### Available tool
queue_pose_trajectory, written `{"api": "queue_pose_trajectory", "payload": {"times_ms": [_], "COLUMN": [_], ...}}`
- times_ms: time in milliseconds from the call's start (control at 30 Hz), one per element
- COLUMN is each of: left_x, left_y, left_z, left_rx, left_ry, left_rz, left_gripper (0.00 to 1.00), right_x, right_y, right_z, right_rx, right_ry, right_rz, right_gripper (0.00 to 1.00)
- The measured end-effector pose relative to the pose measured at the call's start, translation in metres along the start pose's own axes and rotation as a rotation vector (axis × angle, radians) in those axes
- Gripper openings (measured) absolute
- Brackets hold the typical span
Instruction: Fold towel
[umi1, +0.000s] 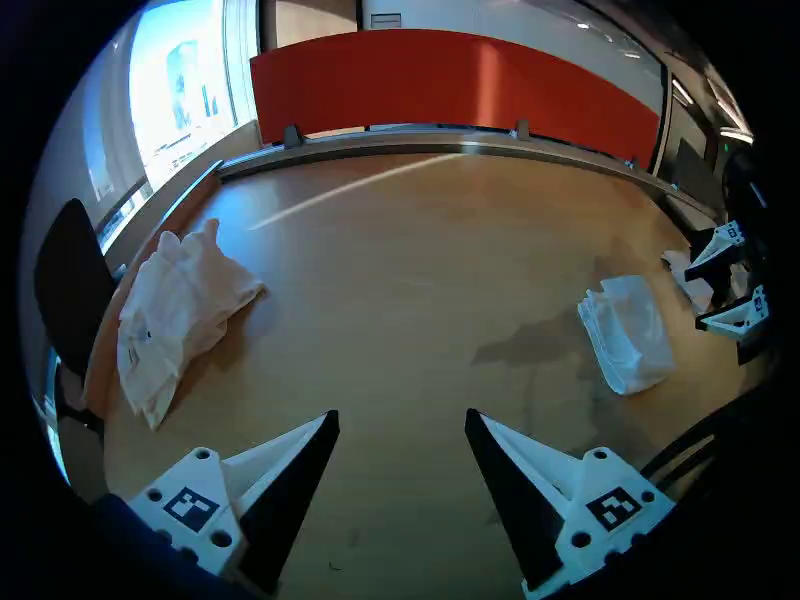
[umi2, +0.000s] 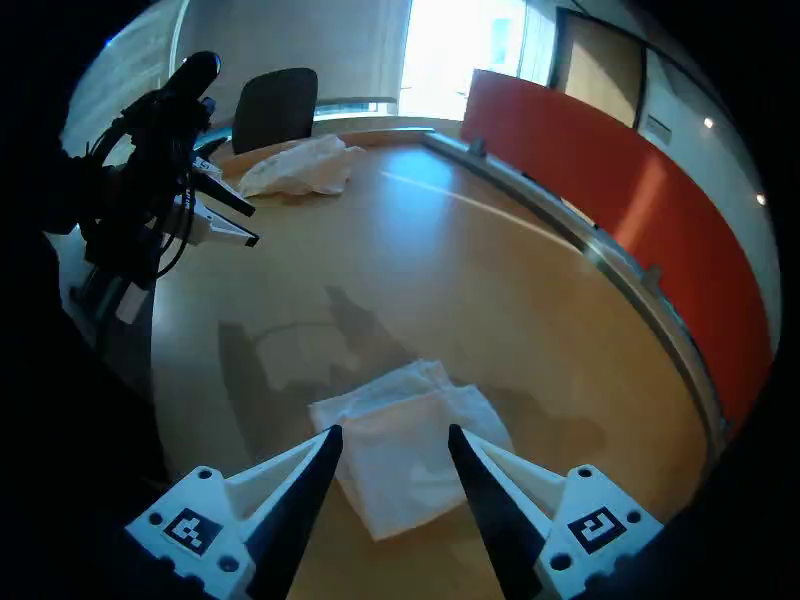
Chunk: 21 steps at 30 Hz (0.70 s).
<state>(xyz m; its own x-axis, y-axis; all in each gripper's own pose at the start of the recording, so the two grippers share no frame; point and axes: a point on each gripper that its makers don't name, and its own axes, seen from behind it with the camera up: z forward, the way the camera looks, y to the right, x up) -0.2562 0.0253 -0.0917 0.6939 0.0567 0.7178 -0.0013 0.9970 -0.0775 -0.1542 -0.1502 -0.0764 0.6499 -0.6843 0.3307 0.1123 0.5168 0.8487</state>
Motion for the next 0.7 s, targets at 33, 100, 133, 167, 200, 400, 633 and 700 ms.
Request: {"api": "queue_pose_trajectory", "payload": {"times_ms": [33,100,133,167,200,400,633,700], "left_x": [0.0,0.001,0.001,0.001,0.001,0.0,-0.001,-0.002], "left_y": [0.0,0.001,0.001,0.001,0.002,0.003,0.004,0.005], "left_z": [0.0,-0.001,-0.001,-0.001,-0.001,-0.002,-0.002,-0.002], "left_rx": [-0.001,-0.002,-0.002,-0.003,-0.004,-0.006,-0.005,-0.005], "left_ry": [0.001,0.002,0.003,0.003,0.003,0.005,0.003,0.002], "left_rz": [0.0,0.001,0.001,0.002,0.002,0.004,0.005,0.006], "left_gripper": [0.94,0.93,0.93,0.94,0.94,0.93,0.93,0.93], "right_x": [-0.001,-0.002,-0.003,-0.004,-0.005,-0.017,-0.039,-0.046], "right_y": [0.0,0.001,0.001,0.001,0.001,0.001,-0.001,-0.003], "right_z": [-0.001,-0.002,-0.003,-0.004,-0.005,-0.006,-0.003,-0.001], "right_rx": [-0.002,-0.006,-0.008,-0.011,-0.012,-0.02,-0.028,-0.028], "right_ry": [-0.001,-0.003,-0.004,-0.005,-0.007,-0.022,-0.051,-0.061], "right_rz": [0.0,0.001,0.001,0.001,0.003,0.017,0.039,0.047], "right_gripper": [0.81,0.81,0.81,0.82,0.81,0.81,0.82,0.81]}}
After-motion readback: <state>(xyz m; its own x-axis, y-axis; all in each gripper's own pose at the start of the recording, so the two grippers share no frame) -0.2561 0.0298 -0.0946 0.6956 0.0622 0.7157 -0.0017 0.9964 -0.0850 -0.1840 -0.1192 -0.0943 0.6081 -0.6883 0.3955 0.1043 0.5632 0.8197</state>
